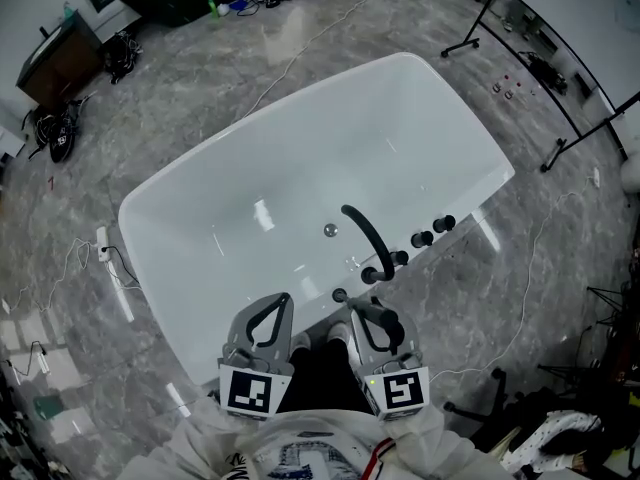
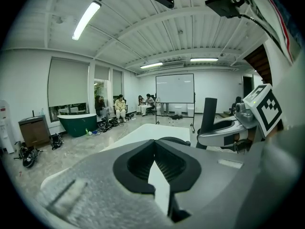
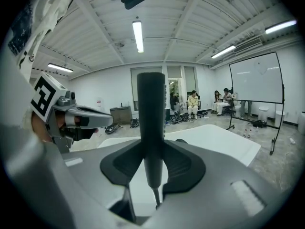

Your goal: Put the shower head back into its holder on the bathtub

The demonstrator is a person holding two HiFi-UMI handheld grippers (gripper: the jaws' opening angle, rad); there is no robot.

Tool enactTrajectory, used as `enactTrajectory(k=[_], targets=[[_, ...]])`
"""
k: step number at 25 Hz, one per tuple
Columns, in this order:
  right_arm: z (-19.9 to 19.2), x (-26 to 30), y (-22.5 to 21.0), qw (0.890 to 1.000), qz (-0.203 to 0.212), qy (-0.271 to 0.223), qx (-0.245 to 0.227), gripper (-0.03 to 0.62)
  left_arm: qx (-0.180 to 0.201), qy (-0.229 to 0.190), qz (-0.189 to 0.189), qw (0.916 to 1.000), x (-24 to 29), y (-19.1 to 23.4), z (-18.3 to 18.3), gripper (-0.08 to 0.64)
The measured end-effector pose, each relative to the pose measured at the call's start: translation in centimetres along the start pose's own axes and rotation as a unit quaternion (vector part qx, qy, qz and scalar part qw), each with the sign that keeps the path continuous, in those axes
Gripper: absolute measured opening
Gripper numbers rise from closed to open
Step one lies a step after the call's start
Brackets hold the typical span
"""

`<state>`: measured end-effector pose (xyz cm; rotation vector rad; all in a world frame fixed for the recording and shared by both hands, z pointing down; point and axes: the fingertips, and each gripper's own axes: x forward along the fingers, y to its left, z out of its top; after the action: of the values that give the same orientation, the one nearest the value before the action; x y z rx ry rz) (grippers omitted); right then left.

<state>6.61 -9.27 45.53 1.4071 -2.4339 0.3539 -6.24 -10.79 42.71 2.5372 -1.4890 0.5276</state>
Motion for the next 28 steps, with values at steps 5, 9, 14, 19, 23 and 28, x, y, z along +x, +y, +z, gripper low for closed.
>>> enactTrajectory(k=[5, 9, 14, 19, 23, 28], targets=[[-1.9, 0.9, 0.4, 1.0, -0.009, 0.012, -0.007, 0.138, -0.019, -0.001, -0.011, 0.9998, 0.7, 0.2, -1.3, -0.008], [-3.8, 1.9, 0.3, 1.0, -0.019, 0.02, -0.001, 0.138, -0.02, 0.0, -0.009, 0.9998, 1.3, 0.5, -3.1, -0.008], [-6.9, 3.2, -0.1, 0.999, -0.03, 0.04, 0.009, 0.138, -0.02, 0.004, -0.016, 0.9996, 1.3, 0.3, -3.7, -0.008], [-9.2, 4.0, -0.2, 0.998, -0.038, 0.056, 0.015, 0.138, -0.019, 0.008, -0.021, 0.9996, 0.5, 0.2, -4.6, -0.008], [-10.3, 4.8, 0.0, 0.997, -0.042, 0.067, 0.016, 0.137, -0.019, 0.01, -0.023, 0.9995, -0.3, 0.5, -5.1, -0.008], [-11.9, 5.6, 0.0, 0.996, -0.043, 0.076, 0.018, 0.137, -0.023, 0.02, -0.023, 0.9993, -0.5, 0.4, -6.0, -0.008]])
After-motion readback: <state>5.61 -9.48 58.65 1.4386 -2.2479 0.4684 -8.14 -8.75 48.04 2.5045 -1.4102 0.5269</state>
